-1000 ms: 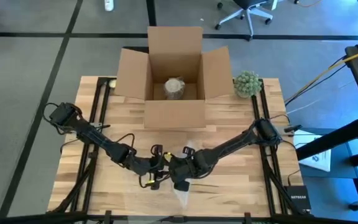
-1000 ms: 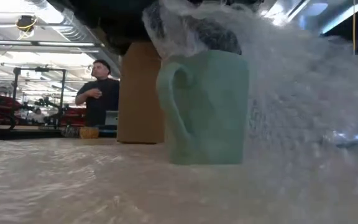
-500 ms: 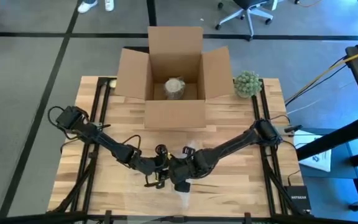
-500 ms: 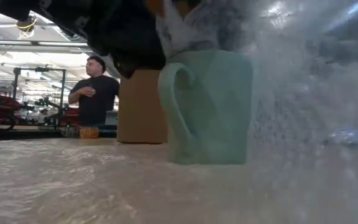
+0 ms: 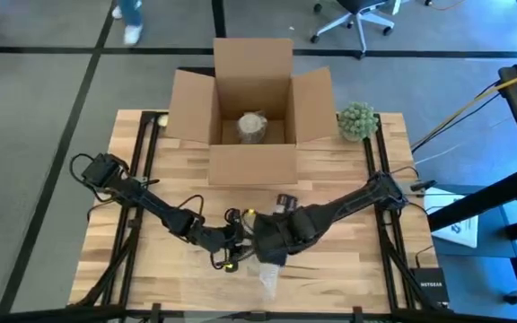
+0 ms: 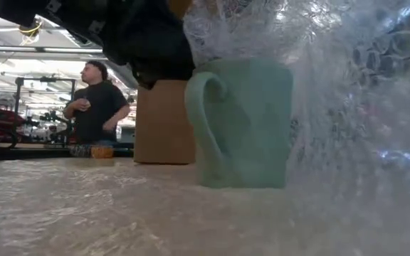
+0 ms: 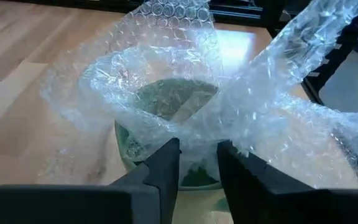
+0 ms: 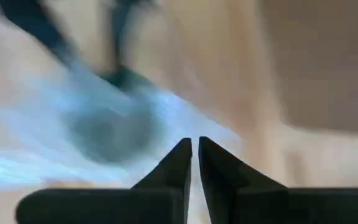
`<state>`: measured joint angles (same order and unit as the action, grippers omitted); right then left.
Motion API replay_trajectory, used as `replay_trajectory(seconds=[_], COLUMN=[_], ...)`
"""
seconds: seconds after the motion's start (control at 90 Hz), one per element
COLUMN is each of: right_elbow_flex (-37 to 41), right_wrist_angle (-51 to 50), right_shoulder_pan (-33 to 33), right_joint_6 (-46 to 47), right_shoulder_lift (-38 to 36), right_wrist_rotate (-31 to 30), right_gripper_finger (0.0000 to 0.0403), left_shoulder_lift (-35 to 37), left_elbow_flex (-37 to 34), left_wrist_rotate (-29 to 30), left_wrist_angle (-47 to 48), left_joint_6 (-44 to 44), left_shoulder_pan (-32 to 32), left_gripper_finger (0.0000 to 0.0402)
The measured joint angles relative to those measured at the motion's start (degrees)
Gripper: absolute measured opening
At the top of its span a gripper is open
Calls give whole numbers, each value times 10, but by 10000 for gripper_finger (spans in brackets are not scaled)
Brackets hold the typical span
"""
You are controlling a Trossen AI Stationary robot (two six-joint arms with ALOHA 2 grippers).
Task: Wrap mug
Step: Wrap the dark green mug using the transparent bubble wrap
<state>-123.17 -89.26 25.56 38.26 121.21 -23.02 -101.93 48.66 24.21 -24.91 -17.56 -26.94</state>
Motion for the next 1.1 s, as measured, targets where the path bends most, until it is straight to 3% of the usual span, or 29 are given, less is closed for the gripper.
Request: replay_trajectory(seconds=[0.322, 0.589, 0.667, 0.756, 1.1], right_elbow_flex=[202, 158, 158, 166, 254], right_wrist_angle=[98, 255, 298, 347, 403], right_shoulder_pan=[-18, 1, 5, 5, -17], right_joint_6=[19, -39, -55, -66, -40], right_shoulder_lift=[-9, -10, -11, -1, 29], right_wrist_rotate=[37, 48, 76, 124, 170], right_gripper_finger=[17, 17, 17, 17, 17], left_shoulder_lift=[-1, -1, -1, -1, 4], left_elbow_flex=[-1, -1, -1, -1, 0], left_wrist_rotate=[-1, -2, -2, -1, -4], left_wrist_angle=[-11, -13, -12, -11, -12], left_joint_6=[3, 5, 5, 6, 17], left_shoulder_pan=[-2, -2, -2, -2, -8], left_gripper_finger=[94, 94, 94, 94, 94])
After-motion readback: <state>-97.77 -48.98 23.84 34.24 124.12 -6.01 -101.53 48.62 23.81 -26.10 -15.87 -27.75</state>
